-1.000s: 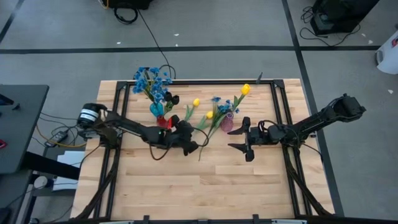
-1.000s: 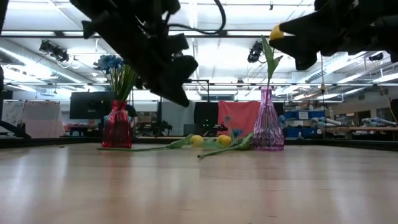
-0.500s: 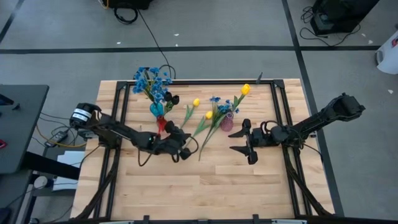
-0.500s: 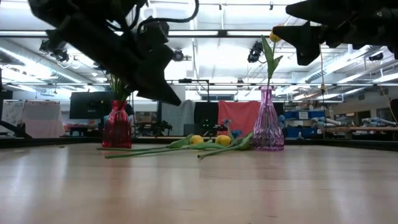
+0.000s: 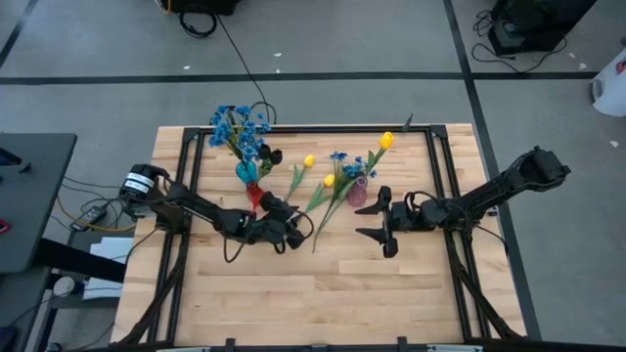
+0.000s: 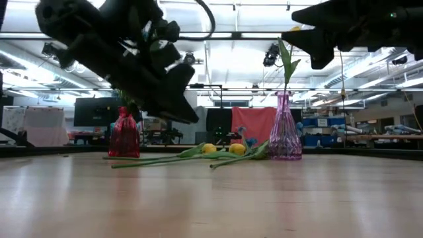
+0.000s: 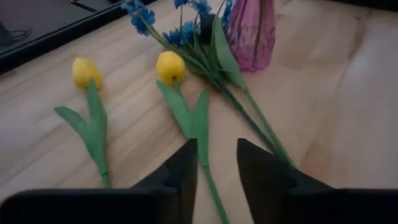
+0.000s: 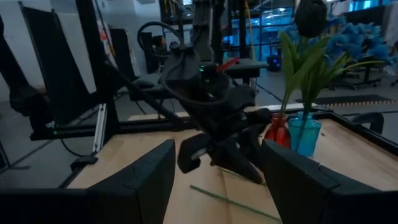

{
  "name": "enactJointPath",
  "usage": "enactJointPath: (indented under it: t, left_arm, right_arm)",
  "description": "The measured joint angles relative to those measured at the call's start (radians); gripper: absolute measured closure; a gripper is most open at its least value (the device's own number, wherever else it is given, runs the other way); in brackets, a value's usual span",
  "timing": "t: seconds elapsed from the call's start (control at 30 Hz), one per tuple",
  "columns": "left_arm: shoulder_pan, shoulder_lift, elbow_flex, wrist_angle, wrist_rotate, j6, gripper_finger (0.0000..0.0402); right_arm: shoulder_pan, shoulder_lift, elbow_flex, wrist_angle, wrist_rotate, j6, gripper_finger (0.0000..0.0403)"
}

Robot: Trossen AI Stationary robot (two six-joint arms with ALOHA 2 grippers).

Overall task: Sort flowers into vase by color
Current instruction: Put the yellow flower into the pink vase

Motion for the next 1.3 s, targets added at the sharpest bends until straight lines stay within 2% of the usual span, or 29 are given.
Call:
enactJointPath:
  t: [0.13, 0.27, 0.43, 0.8, 1.07, 1.17, 1.3]
  left_arm:
    - [0.034, 0.06, 0.002, 0.046, 0.046, -0.01, 0.0233]
    - [0.076, 0.101, 0.017, 0.034, 0.105, -0.054, 0.0206]
    - [0.129, 0.156, 0.043, 0.035, 0.156, -0.056, 0.0199]
    - [0.185, 0.245, 0.082, 0.042, 0.163, -0.012, 0.0199]
    - [0.182, 0.242, 0.082, 0.048, 0.218, 0.021, 0.0234]
    - [0.181, 0.241, 0.083, 0.037, 0.228, 0.024, 0.0268]
    - [0.18, 0.241, 0.083, 0.045, 0.239, 0.058, 0.0331]
  right_arm:
    - [-0.006, 0.023, 0.0, -0.001, -0.004, -0.01, 0.0159]
    - [-0.019, 0.036, 0.002, -0.003, -0.012, -0.012, 0.0159]
    - [-0.042, 0.058, 0.002, 0.003, -0.035, -0.009, 0.0159]
    - [-0.053, 0.074, 0.002, 0.012, -0.059, 0.002, 0.0159]
    - [-0.053, 0.074, 0.002, 0.014, -0.068, 0.001, 0.0159]
    - [-0.053, 0.074, 0.002, 0.014, -0.068, 0.0, 0.0159]
    - [-0.053, 0.074, 0.002, 0.014, -0.068, -0.001, 0.0159]
